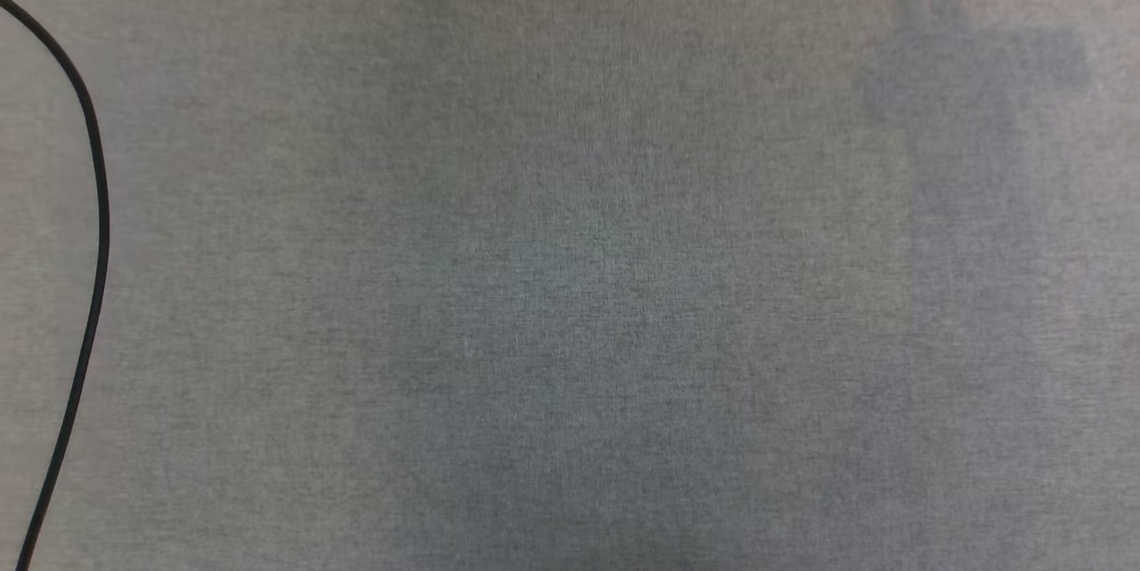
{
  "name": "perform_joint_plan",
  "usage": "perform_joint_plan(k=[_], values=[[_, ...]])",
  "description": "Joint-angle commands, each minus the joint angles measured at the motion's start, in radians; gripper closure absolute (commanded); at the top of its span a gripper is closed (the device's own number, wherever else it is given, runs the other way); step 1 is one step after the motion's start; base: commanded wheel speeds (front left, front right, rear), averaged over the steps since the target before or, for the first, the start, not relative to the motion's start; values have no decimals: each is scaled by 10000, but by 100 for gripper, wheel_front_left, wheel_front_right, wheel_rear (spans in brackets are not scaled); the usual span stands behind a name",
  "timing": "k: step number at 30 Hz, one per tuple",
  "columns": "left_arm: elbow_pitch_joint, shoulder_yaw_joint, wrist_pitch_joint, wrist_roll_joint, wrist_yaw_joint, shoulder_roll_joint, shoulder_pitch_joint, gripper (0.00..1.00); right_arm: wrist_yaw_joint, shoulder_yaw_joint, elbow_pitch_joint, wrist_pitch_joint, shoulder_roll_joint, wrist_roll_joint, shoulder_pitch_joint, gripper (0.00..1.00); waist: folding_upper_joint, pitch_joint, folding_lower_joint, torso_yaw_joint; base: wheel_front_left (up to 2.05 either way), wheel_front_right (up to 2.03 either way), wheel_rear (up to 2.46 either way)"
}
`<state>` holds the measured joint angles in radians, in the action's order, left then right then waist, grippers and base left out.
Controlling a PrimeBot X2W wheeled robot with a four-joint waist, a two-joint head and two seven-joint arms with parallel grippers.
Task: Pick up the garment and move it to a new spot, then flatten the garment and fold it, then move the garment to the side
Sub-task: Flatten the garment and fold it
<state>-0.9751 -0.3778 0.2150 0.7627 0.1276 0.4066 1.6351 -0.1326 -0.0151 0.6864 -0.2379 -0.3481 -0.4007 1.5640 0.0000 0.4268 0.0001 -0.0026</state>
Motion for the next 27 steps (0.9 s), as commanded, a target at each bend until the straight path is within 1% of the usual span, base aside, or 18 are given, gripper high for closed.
perform_joint_plan(k=[1, 4, 8, 14, 20, 24, 27], values=[[-242, 28, 126, -127, -17, 60, 85, 100, 19, -97, 247, 196, 17, -100, 120, 100, 0, 1082, -1, -219, 0, 0, 0], [-533, -76, 238, -89, 7, -88, 60, 100, 19, -521, 636, 444, 185, -270, 309, 100, 0, 1470, -1, -221, 0, 0, 0], [-756, -171, 338, 211, 24, -246, -332, 100, 19, -1141, 1145, 717, 451, -781, 222, 100, 0, 1820, -1, -240, 0, 0, 0], [-510, -645, 391, 1005, 28, -360, -1692, 100, 19, -2116, 1473, 916, 541, -1671, -737, 100, 0, 1882, -1, -118, 0, 0, 0], [189, -1171, 431, 2021, 29, -428, -3546, 100, 19, -3137, 923, 1287, 134, -2729, -2558, 100, 0, 1491, -1, 127, 0, 0, 0], [791, -1752, 457, 2188, 29, -353, -5005, 100, 19, -3564, 197, 1650, -352, -3499, -4242, 100, 0, 1046, -1, 308, 0, 0, 0], [1390, -1831, 462, 2208, 30, -266, -6113, 100, 19, -3731, -374, 1844, -696, -3995, -5561, 100, 0, 694, -1, 392, 0, 0, 0]])
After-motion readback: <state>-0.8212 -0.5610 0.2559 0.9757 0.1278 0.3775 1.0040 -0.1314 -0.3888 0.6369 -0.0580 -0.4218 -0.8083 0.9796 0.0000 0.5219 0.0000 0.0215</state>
